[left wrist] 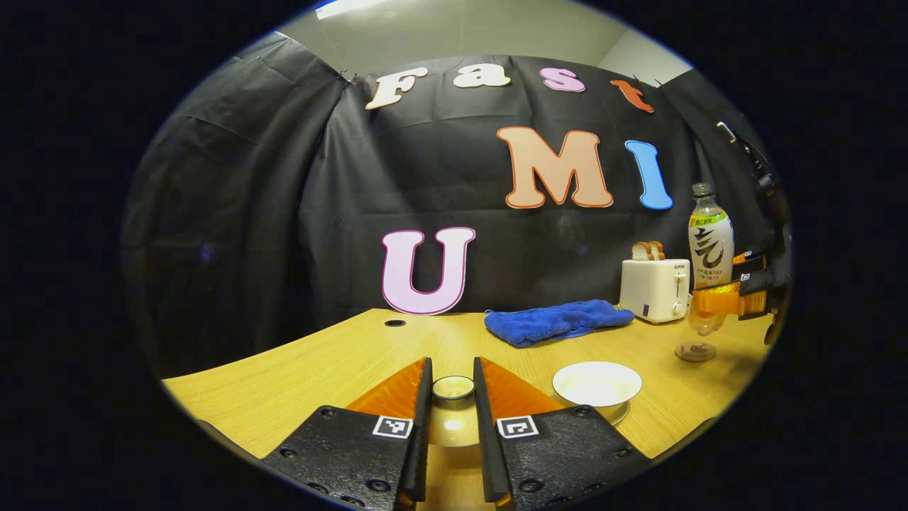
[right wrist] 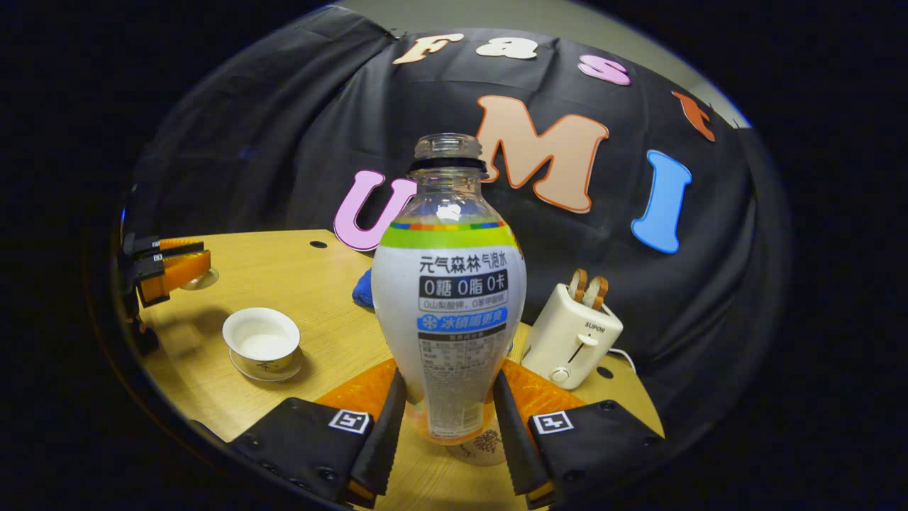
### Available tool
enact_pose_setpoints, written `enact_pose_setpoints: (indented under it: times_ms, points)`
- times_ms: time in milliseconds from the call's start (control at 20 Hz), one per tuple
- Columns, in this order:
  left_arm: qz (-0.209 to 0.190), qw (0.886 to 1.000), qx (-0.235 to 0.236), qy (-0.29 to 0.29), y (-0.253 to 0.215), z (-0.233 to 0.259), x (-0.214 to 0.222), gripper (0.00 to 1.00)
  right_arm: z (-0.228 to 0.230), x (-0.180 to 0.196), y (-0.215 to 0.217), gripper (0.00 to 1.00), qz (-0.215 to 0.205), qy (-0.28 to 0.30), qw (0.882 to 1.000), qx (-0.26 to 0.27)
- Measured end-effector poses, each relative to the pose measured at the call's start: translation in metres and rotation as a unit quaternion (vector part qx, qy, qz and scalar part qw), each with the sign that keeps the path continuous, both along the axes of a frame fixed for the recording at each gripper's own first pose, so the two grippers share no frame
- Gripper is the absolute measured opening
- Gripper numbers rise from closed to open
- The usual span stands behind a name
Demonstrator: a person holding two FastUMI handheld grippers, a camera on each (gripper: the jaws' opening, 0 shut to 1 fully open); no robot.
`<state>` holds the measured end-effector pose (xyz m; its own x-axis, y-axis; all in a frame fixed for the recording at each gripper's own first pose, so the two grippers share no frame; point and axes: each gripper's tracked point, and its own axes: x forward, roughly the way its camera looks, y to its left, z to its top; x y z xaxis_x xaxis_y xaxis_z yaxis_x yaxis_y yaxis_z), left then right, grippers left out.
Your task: Open the teacup lid with one hand, grasp the water bottle and pour water into the teacup with the other hand; after pouring, place the water bottle on the coaster and then close the teacup lid.
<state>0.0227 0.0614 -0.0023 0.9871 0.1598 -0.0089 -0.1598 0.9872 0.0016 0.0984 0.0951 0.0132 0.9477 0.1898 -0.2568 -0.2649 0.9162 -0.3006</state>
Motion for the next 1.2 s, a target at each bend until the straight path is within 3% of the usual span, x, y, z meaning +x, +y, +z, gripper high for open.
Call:
enact_pose_setpoints:
  times_ms: [200, 350, 650, 850, 1200]
  points:
    - [0.000, 1.000, 0.000, -0.001, 0.000, 0.000, -0.001, 0.29, -0.011, 0.006, -0.037, 0.68, -0.023, 0.027, 0.998, 0.051]
    - [0.001, 1.000, 0.000, -0.001, 0.000, 0.001, -0.001, 0.28, -0.029, 0.016, -0.058, 0.67, -0.046, 0.041, 0.996, 0.061]
    - [0.001, 1.000, 0.001, 0.000, -0.001, 0.000, -0.001, 0.28, -0.051, 0.028, -0.067, 0.70, -0.063, 0.067, 0.991, 0.101]
    - [0.001, 1.000, 0.000, 0.000, 0.000, 0.000, 0.000, 0.28, -0.060, 0.030, -0.069, 0.67, -0.061, 0.071, 0.991, 0.094]
    - [0.001, 1.000, 0.000, 0.000, 0.000, 0.001, -0.001, 0.28, -0.064, 0.026, -0.071, 0.76, -0.050, 0.071, 0.992, 0.094]
